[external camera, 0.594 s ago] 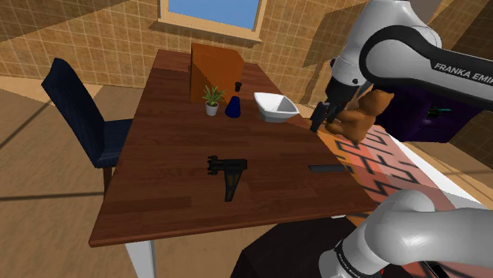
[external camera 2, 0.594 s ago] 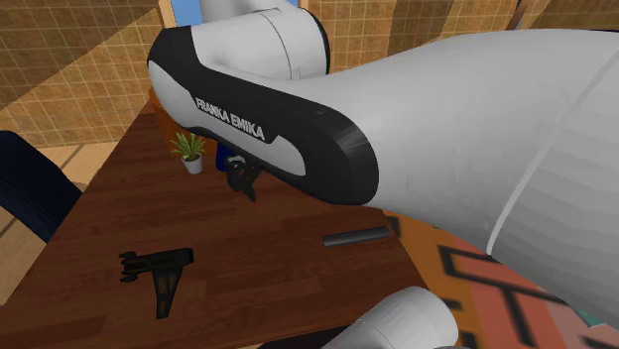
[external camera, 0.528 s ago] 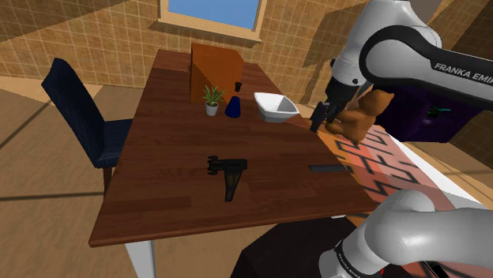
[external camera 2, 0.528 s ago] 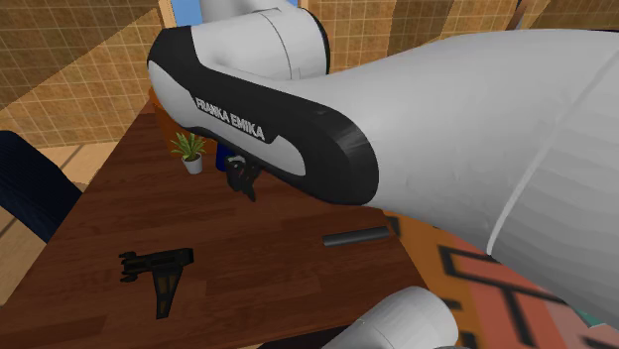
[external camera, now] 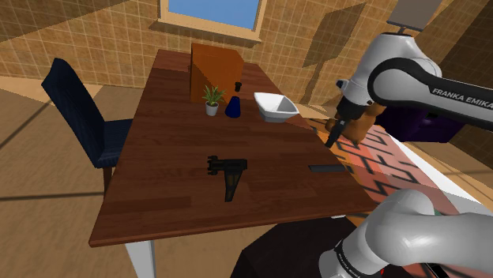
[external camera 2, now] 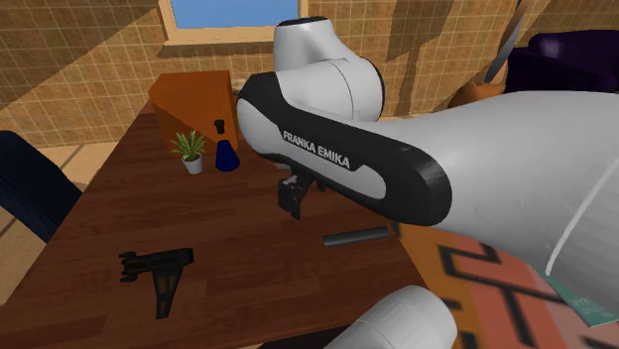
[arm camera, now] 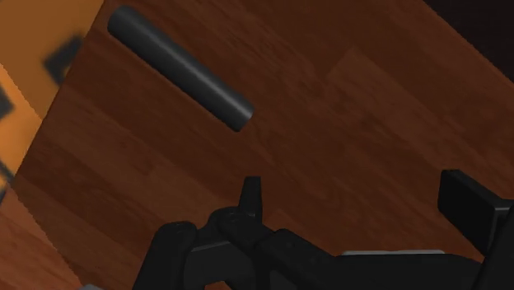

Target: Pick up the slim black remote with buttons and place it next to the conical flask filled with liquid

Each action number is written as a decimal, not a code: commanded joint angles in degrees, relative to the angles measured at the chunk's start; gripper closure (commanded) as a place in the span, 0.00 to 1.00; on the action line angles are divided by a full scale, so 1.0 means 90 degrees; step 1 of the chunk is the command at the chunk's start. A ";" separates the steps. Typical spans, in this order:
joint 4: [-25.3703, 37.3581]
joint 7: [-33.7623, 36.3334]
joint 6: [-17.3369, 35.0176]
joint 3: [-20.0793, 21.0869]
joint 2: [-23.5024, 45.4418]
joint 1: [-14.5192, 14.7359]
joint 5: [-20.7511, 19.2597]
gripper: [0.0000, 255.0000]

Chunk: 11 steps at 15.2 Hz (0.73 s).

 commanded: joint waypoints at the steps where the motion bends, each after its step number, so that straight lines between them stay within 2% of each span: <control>1: -0.0279 -0.0704 0.0200 -0.0439 -0.0066 0.0015 -0.0280 0.00; 6: -0.0602 -0.2388 0.0683 -0.1577 0.0131 0.0037 -0.1009 0.00; 11: -0.0580 -0.4061 0.1322 -0.2799 0.0805 0.0223 -0.1672 0.00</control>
